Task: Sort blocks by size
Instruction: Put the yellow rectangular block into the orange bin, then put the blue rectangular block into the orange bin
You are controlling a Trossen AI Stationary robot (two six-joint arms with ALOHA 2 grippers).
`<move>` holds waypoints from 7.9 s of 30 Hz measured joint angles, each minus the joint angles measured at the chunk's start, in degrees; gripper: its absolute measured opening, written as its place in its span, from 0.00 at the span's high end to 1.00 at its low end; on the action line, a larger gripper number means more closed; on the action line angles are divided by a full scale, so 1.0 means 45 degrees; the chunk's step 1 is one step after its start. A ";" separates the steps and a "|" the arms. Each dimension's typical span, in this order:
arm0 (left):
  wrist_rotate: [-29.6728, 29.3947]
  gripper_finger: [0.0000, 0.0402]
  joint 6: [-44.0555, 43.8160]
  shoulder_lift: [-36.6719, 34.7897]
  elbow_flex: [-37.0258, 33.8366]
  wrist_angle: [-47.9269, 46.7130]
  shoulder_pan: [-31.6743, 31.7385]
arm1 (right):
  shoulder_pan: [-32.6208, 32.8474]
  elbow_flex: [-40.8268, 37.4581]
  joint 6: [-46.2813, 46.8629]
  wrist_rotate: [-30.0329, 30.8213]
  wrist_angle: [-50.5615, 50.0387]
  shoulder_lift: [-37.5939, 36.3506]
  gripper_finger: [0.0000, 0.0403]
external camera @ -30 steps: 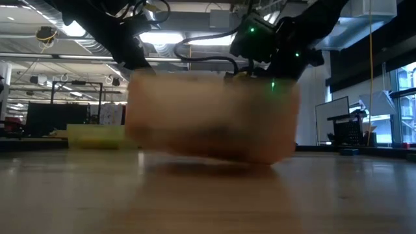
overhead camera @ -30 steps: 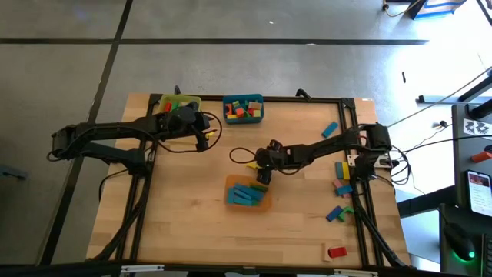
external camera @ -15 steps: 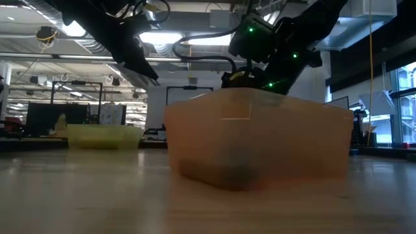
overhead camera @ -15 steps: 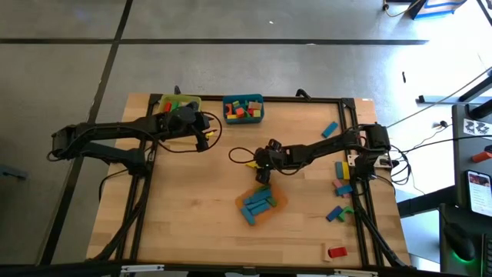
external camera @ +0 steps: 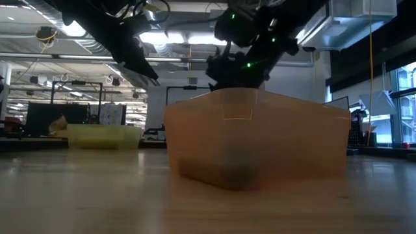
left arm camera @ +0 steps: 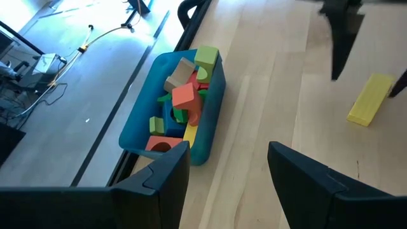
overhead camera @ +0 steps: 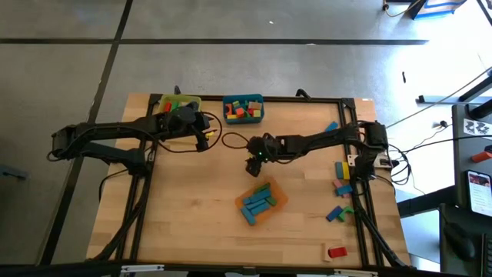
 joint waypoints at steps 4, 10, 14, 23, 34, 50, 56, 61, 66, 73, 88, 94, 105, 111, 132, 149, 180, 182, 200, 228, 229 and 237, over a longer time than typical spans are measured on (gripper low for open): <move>0.0000 0.51 0.0018 0.0000 0.0000 0.0008 0.0001 | -0.0164 0.0048 -0.0085 -0.0655 -0.0137 0.0464 0.36; -0.0004 0.51 0.0030 0.0000 0.0000 0.0162 0.0000 | -0.0122 0.0033 -0.0316 -0.0911 -0.0477 0.1282 0.36; 0.0000 0.51 -0.0009 0.0000 0.0000 0.0151 0.0000 | -0.0137 0.0053 -0.0436 -0.0978 -0.0422 0.1535 0.36; 0.0000 0.51 0.0013 0.0000 0.0000 0.0151 -0.0004 | -0.0132 0.0072 -0.0803 -0.0391 -0.0701 0.1581 0.48; 0.0000 0.51 0.0030 0.0000 0.0000 0.0151 0.0001 | -0.0127 0.0062 -0.1388 -0.0239 -0.0745 0.1556 0.75; 0.0000 0.51 0.0142 0.0000 0.0000 0.0126 -0.0001 | 0.0254 0.1455 -0.1469 -0.0491 -0.2834 -0.0161 0.72; 0.0000 0.51 0.0127 0.0000 0.0000 0.0131 -0.0001 | 0.1304 0.1529 -0.1244 -0.0678 -0.3569 -0.1006 0.71; -0.0002 0.51 0.0126 0.0000 0.0000 0.0141 -0.0002 | 0.2524 0.1543 -0.1084 -0.0983 -0.3842 -0.1245 0.72; -0.0002 0.51 0.0119 0.0000 0.0000 0.0160 -0.0002 | 0.3596 0.1539 -0.1074 -0.1468 -0.3996 -0.1237 0.69; 0.0000 0.51 0.0111 0.0000 0.0000 0.0170 -0.0003 | 0.4444 0.1393 -0.0841 -0.1225 -0.4446 -0.1236 0.70; -0.0002 0.51 0.0071 0.0000 0.0000 0.0189 -0.0001 | 0.4618 0.0883 -0.0744 -0.0111 -0.3949 0.0198 0.68; 0.0000 0.51 0.0069 0.0000 0.0000 0.0185 0.0000 | 0.4618 0.0883 -0.0626 -0.0033 -0.3916 0.0323 0.68; 0.0000 0.51 -0.0116 0.0000 0.0000 0.0165 -0.0004 | 0.4613 0.0883 -0.0414 -0.0263 -0.3955 0.0328 0.66; 0.0000 0.51 -0.0116 0.0000 0.0000 0.0065 -0.0004 | 0.4613 0.0883 -0.0267 -0.0343 -0.3955 0.0328 0.53; 0.0006 0.51 -0.0354 0.0000 0.0005 -0.0323 -0.0004 | 0.3110 0.3925 0.1540 0.2125 -1.2873 -0.1894 0.48; 0.0005 0.51 -0.0342 0.0000 0.0005 -0.0344 -0.0001 | -0.3923 0.2042 0.2666 0.2580 -1.4683 -0.2280 0.49; 0.0005 0.51 -0.0152 -0.0005 0.0005 0.0204 0.0001 | -1.0303 -0.2696 0.3635 0.2413 -0.9643 -0.2285 0.49; 0.0005 0.51 -0.0154 -0.0005 0.0005 0.0199 0.0001 | -1.0303 -0.3020 0.3822 0.1929 -0.9521 -0.2285 0.49; 0.0005 0.51 -0.0159 -0.0005 0.0005 0.0194 0.0001 | -0.9818 -0.3790 0.3305 0.0604 -0.7821 -0.2334 0.49; 0.0005 0.51 -0.0164 -0.0005 0.0005 0.0162 0.0000 | -0.5414 -0.2583 0.4260 0.1422 -0.7702 -0.3046 0.49; 0.0005 0.51 -0.0164 -0.0005 0.0005 0.0160 -0.0001 | -0.5421 -0.2677 0.4511 0.1600 -0.7755 -0.3221 0.49; 0.0005 0.51 -0.0164 -0.0005 0.0005 0.0155 -0.0002 | -0.4975 -0.4768 0.6555 0.2942 -0.5586 -0.4772 0.49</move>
